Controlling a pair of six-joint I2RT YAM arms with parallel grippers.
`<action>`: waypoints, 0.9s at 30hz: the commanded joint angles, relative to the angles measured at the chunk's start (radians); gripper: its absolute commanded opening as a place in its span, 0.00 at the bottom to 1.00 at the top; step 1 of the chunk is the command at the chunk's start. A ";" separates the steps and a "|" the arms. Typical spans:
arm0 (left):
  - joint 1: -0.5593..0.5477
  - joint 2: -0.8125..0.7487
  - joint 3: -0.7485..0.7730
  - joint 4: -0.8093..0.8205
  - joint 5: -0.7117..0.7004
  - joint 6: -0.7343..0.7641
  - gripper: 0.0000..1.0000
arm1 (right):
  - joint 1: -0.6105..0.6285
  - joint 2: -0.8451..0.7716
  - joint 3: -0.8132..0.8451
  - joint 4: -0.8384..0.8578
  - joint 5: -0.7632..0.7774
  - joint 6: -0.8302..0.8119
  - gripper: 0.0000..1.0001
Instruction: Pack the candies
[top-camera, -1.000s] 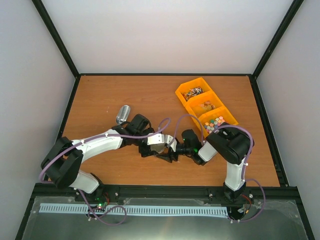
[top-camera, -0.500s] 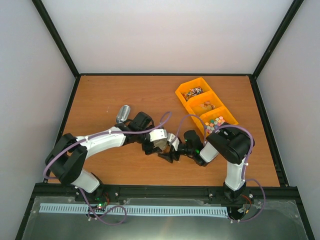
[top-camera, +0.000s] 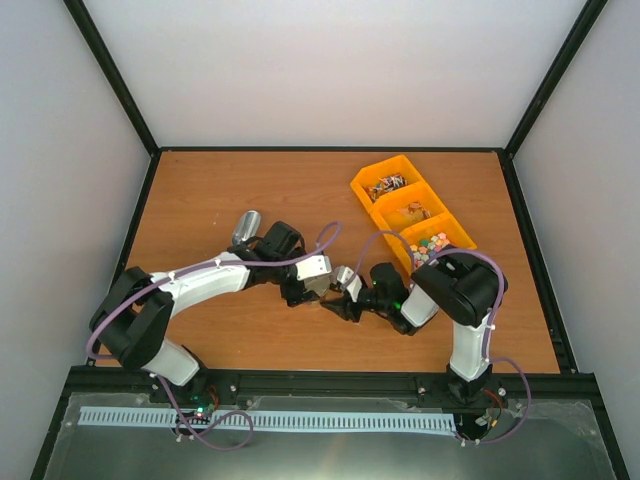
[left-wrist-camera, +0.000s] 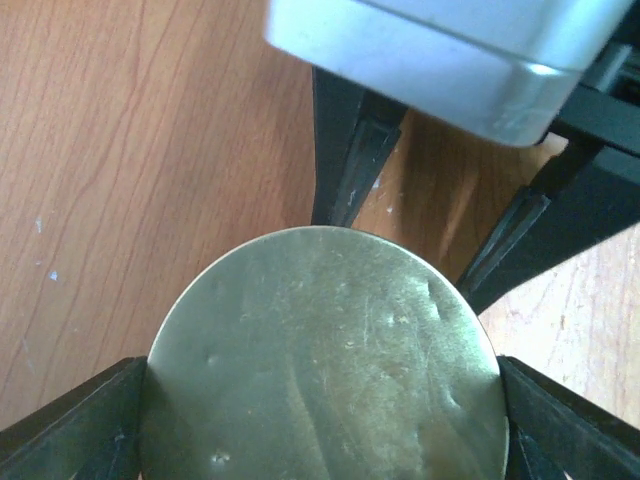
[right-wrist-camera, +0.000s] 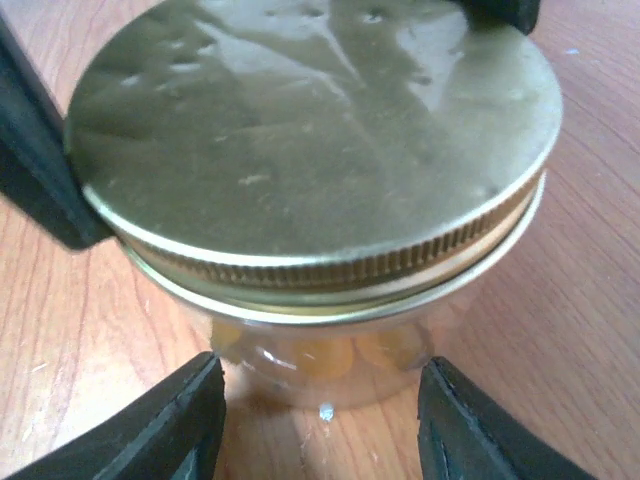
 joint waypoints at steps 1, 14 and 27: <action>-0.015 0.021 0.015 -0.131 0.118 0.134 0.53 | 0.008 0.011 -0.002 0.047 -0.039 -0.038 0.50; -0.012 0.034 0.030 -0.069 0.070 0.036 0.49 | 0.011 0.005 -0.016 0.109 0.008 0.024 0.91; -0.027 0.023 0.024 -0.019 0.069 -0.115 0.48 | 0.034 0.036 0.016 0.138 0.034 0.011 0.90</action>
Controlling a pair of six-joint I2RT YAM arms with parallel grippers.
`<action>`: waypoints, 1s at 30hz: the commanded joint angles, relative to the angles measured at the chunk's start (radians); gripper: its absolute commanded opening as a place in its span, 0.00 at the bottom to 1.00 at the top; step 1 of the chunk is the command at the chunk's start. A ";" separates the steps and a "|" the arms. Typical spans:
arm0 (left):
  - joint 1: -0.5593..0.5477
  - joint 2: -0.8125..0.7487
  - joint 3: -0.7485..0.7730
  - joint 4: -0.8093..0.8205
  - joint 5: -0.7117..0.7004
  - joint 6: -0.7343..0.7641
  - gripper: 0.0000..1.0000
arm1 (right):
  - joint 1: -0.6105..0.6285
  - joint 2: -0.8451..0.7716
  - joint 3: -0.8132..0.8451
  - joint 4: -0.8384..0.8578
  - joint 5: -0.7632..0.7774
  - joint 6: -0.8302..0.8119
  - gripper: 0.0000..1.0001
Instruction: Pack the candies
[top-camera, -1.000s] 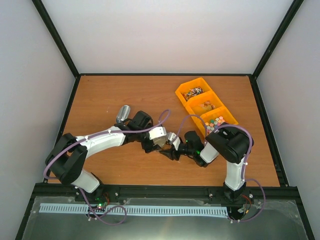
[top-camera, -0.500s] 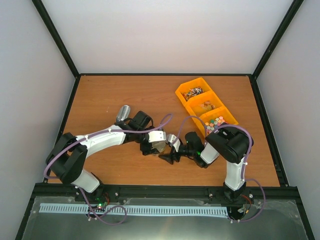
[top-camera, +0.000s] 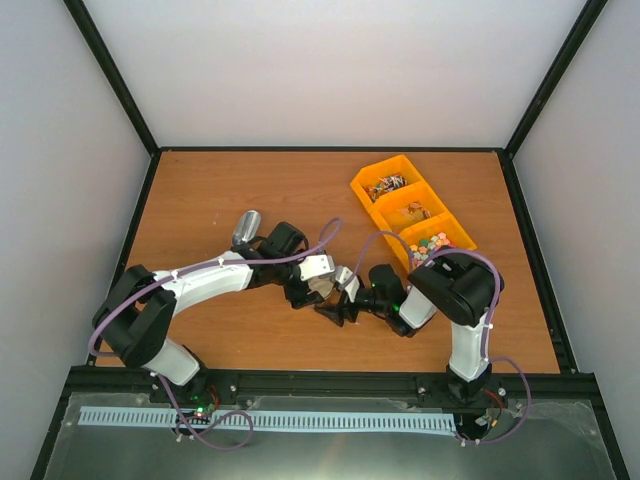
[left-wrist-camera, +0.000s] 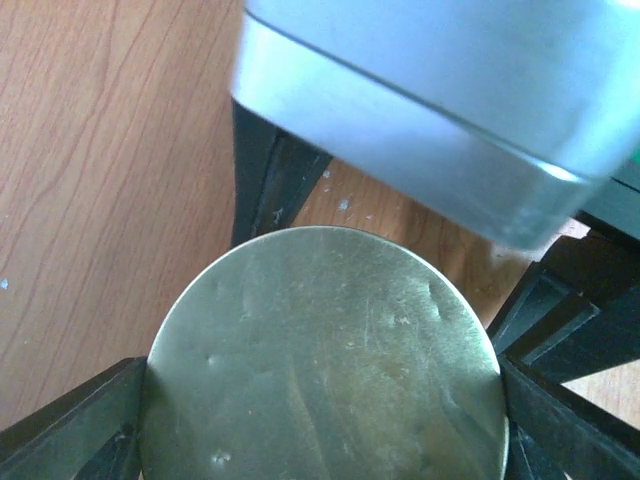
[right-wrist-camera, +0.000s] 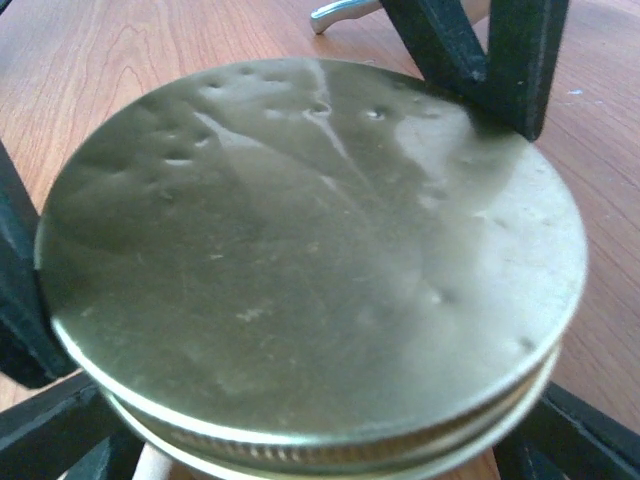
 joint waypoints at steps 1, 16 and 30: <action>-0.013 0.011 0.002 0.010 0.045 -0.068 0.48 | 0.010 0.031 0.025 0.066 0.018 -0.015 0.87; -0.017 0.044 0.037 -0.257 0.138 0.376 0.47 | 0.008 0.023 -0.010 0.103 -0.052 -0.098 0.54; -0.005 0.057 0.024 -0.046 -0.015 0.077 0.44 | 0.001 0.006 -0.034 0.153 0.019 -0.013 0.88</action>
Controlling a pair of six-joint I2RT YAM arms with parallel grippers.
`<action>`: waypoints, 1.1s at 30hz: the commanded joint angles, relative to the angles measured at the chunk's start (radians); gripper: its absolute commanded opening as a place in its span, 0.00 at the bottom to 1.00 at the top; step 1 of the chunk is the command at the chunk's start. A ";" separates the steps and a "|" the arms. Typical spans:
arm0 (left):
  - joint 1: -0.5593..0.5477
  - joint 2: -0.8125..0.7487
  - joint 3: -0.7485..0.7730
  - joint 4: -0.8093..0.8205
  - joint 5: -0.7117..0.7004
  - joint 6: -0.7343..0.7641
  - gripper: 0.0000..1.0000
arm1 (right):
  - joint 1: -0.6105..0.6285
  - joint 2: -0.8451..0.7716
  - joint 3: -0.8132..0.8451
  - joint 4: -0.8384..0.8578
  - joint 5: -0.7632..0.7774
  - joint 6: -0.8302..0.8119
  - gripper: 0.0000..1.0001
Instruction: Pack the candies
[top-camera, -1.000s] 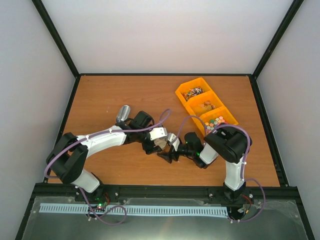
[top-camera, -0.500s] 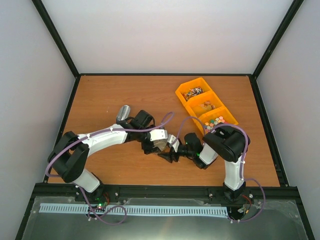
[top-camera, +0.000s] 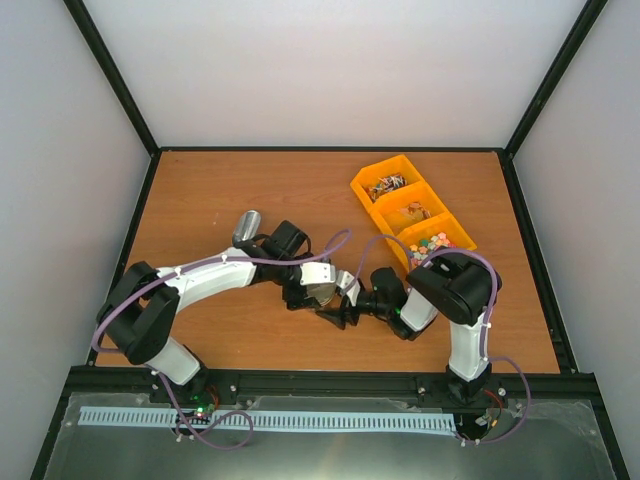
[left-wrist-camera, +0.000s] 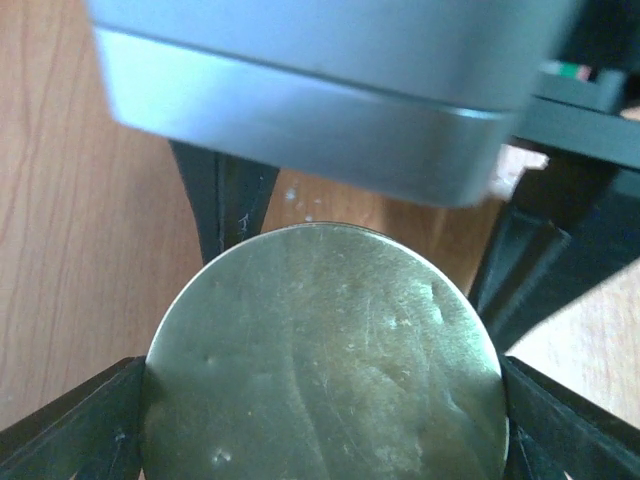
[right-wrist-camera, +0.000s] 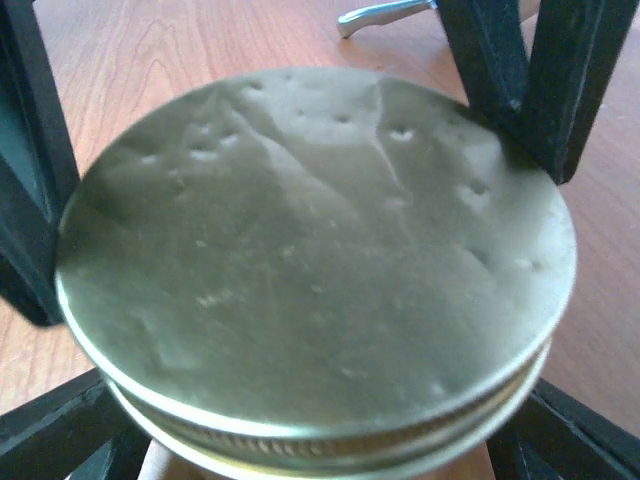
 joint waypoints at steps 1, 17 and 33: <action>-0.006 0.023 -0.024 0.088 -0.079 -0.218 0.44 | 0.000 -0.006 -0.009 0.120 0.070 0.037 0.88; -0.007 0.037 0.003 0.115 -0.053 -0.355 0.43 | 0.052 0.114 0.029 0.248 0.208 0.029 0.83; -0.007 0.033 0.030 -0.210 0.075 0.208 0.44 | 0.046 0.087 0.000 0.225 0.021 -0.039 0.37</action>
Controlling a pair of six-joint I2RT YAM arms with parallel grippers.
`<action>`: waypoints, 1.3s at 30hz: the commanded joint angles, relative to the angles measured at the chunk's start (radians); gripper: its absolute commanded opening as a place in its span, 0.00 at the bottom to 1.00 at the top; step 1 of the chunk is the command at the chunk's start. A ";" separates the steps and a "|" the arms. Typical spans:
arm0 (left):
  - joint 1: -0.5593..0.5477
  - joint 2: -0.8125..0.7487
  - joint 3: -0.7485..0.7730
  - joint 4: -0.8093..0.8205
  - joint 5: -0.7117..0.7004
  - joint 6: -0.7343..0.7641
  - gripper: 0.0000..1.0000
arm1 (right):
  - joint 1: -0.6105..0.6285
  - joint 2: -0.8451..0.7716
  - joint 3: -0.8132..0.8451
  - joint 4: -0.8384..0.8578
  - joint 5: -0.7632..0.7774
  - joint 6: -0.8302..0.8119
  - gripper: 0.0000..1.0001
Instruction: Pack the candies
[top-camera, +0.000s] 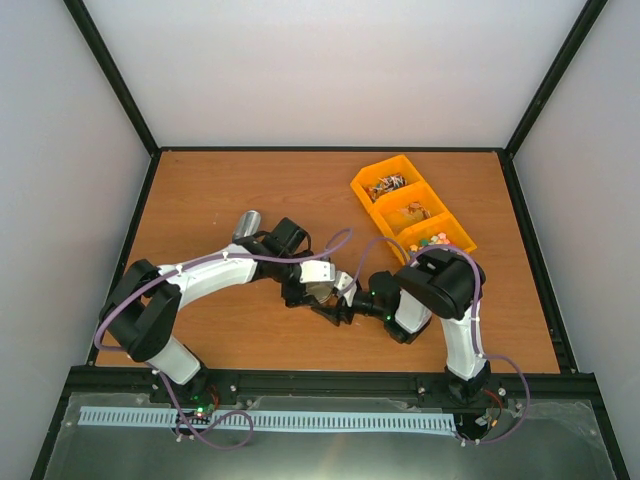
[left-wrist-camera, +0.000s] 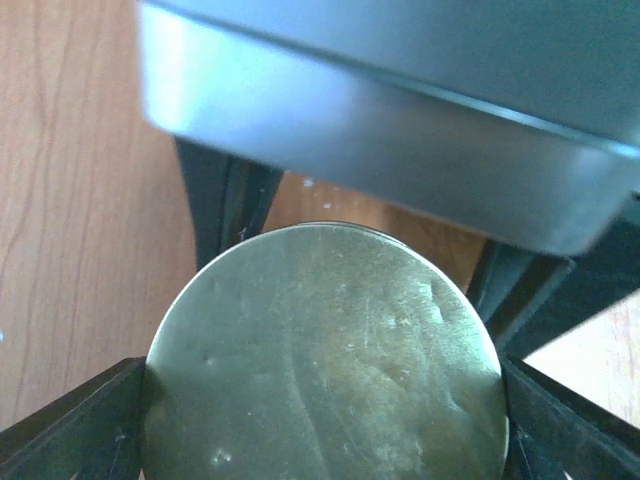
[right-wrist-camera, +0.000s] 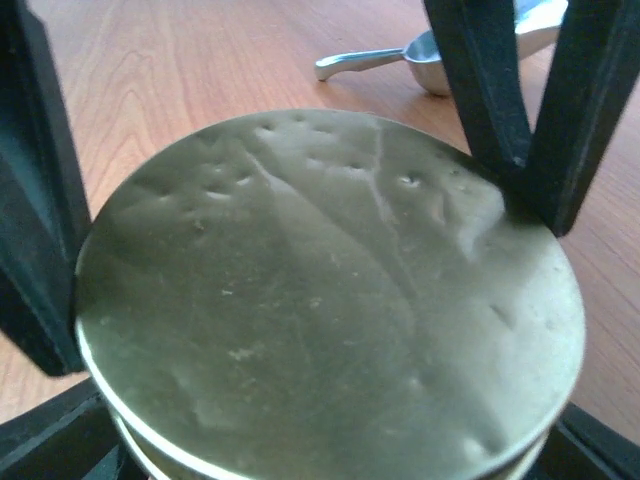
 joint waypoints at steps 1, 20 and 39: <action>-0.015 0.013 0.007 -0.234 0.106 0.312 0.44 | 0.003 -0.013 -0.016 0.019 -0.105 -0.060 0.36; 0.002 0.017 0.006 0.050 -0.064 -0.260 0.43 | -0.006 -0.011 -0.030 0.039 0.058 0.019 0.91; 0.001 -0.005 0.026 -0.164 0.119 0.028 0.43 | -0.006 0.010 -0.019 0.050 0.014 -0.030 0.49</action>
